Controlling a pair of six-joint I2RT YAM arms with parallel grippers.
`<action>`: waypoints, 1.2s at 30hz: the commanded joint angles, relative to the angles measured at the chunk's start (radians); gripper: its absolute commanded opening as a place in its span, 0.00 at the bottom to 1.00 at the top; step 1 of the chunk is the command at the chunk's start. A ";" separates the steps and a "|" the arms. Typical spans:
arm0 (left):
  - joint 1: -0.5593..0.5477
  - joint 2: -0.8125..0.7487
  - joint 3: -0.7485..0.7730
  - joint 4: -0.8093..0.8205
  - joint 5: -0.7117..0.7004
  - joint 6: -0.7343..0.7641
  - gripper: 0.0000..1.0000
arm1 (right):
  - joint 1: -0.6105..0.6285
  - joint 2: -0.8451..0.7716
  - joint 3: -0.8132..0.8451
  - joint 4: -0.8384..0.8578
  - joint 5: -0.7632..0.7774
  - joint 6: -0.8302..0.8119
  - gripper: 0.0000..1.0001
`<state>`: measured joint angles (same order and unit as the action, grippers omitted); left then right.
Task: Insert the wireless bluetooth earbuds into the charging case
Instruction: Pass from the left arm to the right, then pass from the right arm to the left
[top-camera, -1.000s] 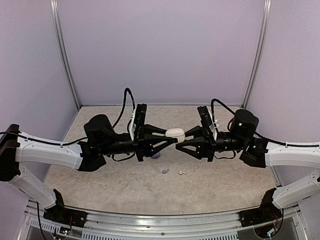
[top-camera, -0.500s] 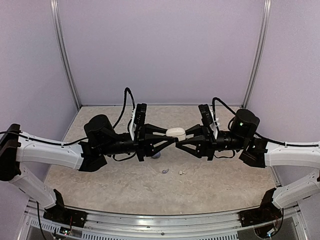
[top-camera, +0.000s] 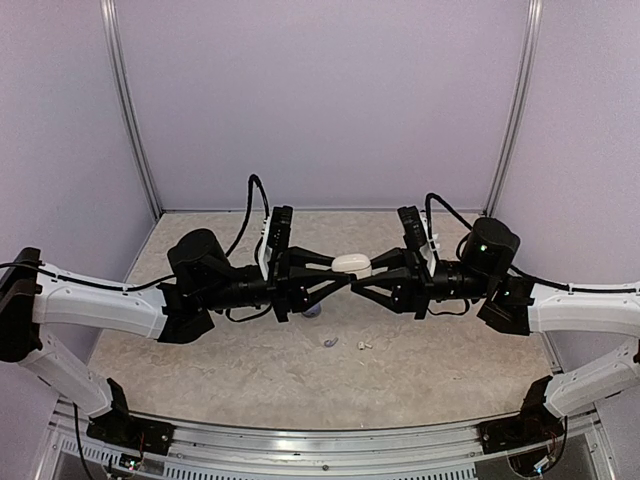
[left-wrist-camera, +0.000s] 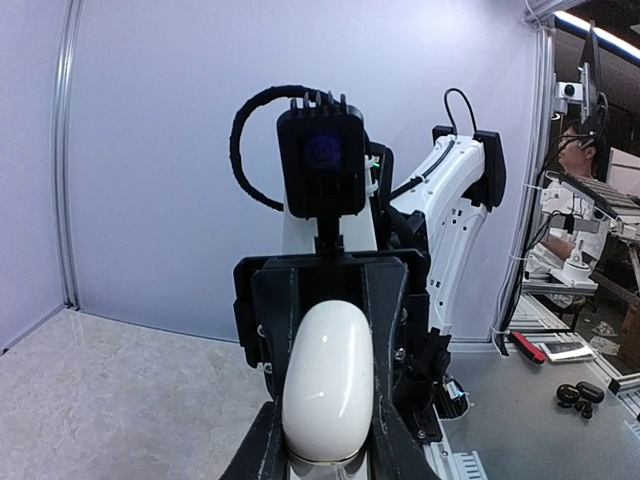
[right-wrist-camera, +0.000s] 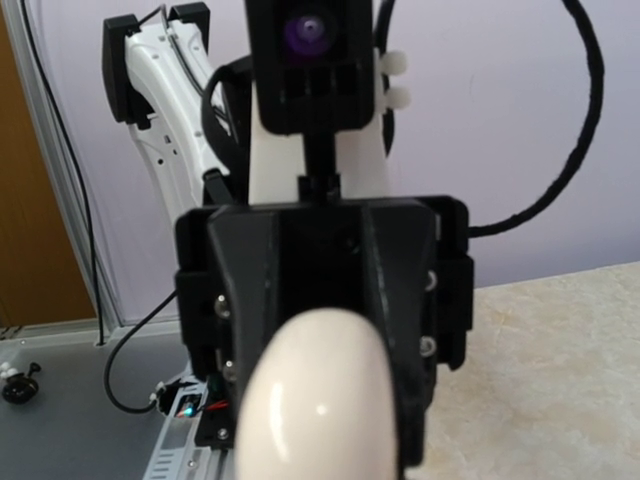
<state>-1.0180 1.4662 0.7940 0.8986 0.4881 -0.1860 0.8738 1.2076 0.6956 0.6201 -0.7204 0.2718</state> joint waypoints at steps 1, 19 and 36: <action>-0.002 0.016 0.031 0.000 -0.016 0.000 0.01 | -0.006 0.004 0.020 0.050 -0.031 0.009 0.27; 0.005 -0.052 0.114 -0.230 -0.142 0.026 0.50 | -0.010 -0.032 0.039 -0.184 0.012 -0.172 0.11; 0.022 -0.076 0.085 -0.270 0.064 0.071 0.49 | -0.010 -0.042 0.039 -0.227 0.027 -0.200 0.10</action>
<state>-0.9974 1.4124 0.8845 0.6537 0.4919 -0.1413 0.8673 1.1824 0.7078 0.3988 -0.6937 0.0845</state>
